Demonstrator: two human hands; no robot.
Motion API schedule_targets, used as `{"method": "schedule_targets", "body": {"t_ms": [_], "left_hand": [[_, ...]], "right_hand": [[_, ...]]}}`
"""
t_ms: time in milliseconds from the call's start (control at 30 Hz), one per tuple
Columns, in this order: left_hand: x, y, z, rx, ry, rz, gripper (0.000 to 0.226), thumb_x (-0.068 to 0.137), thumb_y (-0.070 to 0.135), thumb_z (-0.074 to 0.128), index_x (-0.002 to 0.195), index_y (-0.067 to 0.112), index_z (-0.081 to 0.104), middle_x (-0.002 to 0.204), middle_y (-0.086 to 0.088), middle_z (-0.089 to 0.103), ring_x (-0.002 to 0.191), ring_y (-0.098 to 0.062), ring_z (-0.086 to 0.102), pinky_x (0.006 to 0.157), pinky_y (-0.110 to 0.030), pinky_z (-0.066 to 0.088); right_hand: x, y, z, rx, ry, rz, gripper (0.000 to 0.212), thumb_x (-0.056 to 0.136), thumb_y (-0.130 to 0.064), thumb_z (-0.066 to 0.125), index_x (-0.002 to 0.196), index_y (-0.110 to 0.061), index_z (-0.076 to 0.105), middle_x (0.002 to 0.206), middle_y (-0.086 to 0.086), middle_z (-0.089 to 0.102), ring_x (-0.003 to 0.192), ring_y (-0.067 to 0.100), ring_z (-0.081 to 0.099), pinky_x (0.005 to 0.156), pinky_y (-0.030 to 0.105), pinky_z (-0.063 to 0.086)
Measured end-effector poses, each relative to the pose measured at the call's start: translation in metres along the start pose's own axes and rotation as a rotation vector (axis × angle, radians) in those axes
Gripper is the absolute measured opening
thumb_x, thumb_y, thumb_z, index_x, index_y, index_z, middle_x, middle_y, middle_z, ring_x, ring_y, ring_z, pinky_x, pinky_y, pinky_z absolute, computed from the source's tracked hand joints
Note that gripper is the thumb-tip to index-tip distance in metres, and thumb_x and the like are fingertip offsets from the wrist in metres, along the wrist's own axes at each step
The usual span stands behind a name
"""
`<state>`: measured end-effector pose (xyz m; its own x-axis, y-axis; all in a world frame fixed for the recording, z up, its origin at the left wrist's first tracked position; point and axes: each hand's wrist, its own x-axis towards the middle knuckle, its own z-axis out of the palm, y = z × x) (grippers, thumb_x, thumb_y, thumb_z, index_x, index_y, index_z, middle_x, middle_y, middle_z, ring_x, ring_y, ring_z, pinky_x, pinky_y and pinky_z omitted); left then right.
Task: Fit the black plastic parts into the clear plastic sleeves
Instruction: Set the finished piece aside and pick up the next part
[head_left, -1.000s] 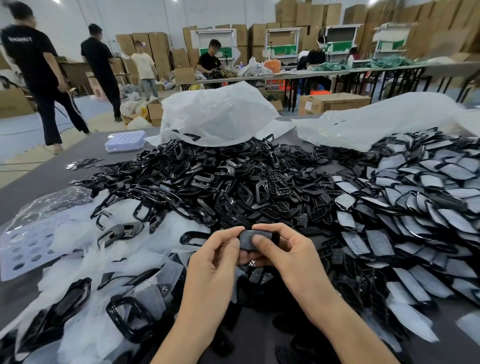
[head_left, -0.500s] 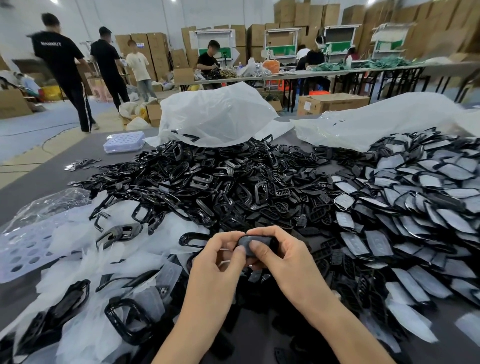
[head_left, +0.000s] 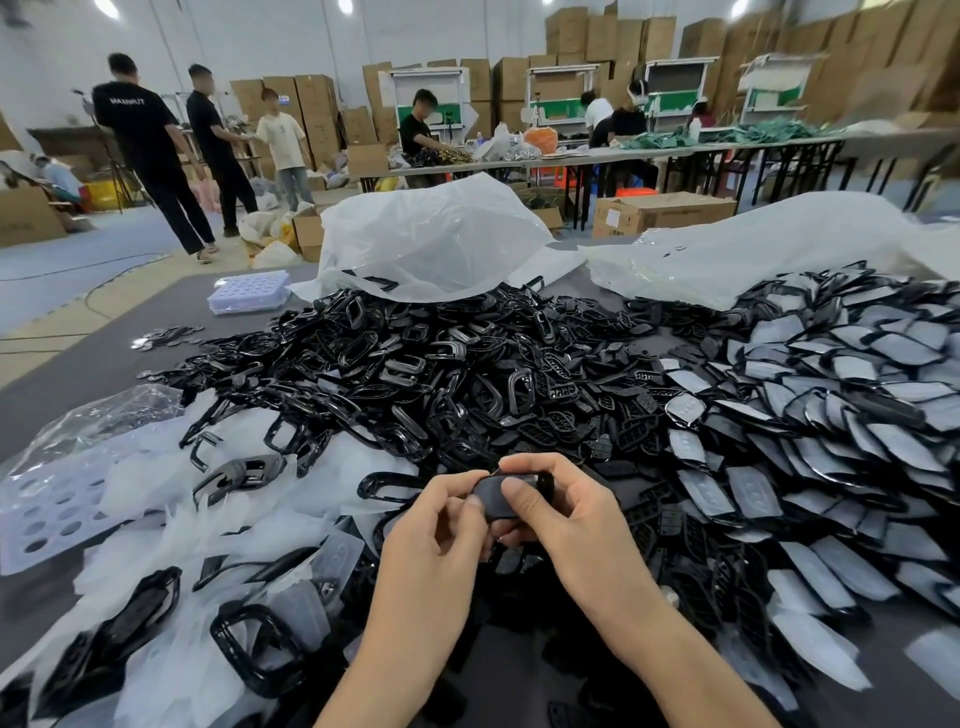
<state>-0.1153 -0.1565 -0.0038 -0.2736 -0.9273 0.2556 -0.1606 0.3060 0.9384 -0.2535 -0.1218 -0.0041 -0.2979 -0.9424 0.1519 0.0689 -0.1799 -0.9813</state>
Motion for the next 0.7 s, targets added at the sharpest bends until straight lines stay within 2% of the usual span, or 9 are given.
{"method": "schedule_targets", "body": {"t_ms": [200,300,500,600,700], "left_hand": [[0.0001,0.0014,-0.0016,-0.090,0.018,-0.001,0.027,0.100,0.012,0.056,0.097,0.034,0.071,0.064,0.007,0.063,0.063,-0.008,0.062,0.064,-0.015,0.050],[-0.0005,0.0012,-0.0018,-0.095,0.009,0.015,0.028,0.099,0.011,0.057,0.097,0.035,0.072,0.063,0.007,0.062,0.063,-0.007,0.062,0.064,-0.015,0.050],[-0.0024,-0.0020,-0.0003,-0.040,-0.013,0.060,0.036,0.098,0.012,0.060,0.103,0.045,0.073,0.074,0.006,0.069,0.067,-0.008,0.065,0.067,-0.016,0.052],[-0.0026,-0.0052,0.0011,-0.026,-0.014,0.077,0.035,0.098,0.014,0.060,0.109,0.044,0.073,0.089,0.009,0.073,0.078,-0.008,0.068,0.072,-0.019,0.054],[-0.0032,-0.0065,0.0020,0.037,-0.022,0.160,0.038,0.099,0.013,0.057,0.111,0.046,0.071,0.091,0.013,0.069,0.085,-0.008,0.067,0.074,-0.016,0.052]], "right_hand": [[0.0028,0.0013,0.0009,0.248,-0.037,0.097,0.020,0.098,-0.021,0.058,0.102,-0.024,0.077,0.098,0.013,0.078,0.079,0.023,0.074,0.072,0.024,0.058],[0.0040,0.0019,-0.0004,0.279,-0.045,0.134,0.027,0.103,-0.013,0.054,0.097,-0.023,0.079,0.097,0.014,0.077,0.077,0.022,0.073,0.070,0.024,0.058],[0.0033,0.0007,0.0000,0.281,-0.059,0.172,0.023,0.099,-0.007,0.062,0.090,-0.021,0.079,0.093,0.013,0.076,0.074,0.020,0.072,0.066,0.024,0.057],[0.0031,-0.0008,0.0013,0.274,-0.058,0.170,0.012,0.088,-0.016,0.073,0.083,-0.025,0.078,0.084,0.011,0.075,0.071,0.020,0.071,0.065,0.024,0.057],[0.0031,0.0001,0.0000,0.269,-0.065,0.171,0.003,0.079,-0.021,0.076,0.079,-0.023,0.075,0.082,0.015,0.074,0.070,0.024,0.070,0.065,0.026,0.056]]}}
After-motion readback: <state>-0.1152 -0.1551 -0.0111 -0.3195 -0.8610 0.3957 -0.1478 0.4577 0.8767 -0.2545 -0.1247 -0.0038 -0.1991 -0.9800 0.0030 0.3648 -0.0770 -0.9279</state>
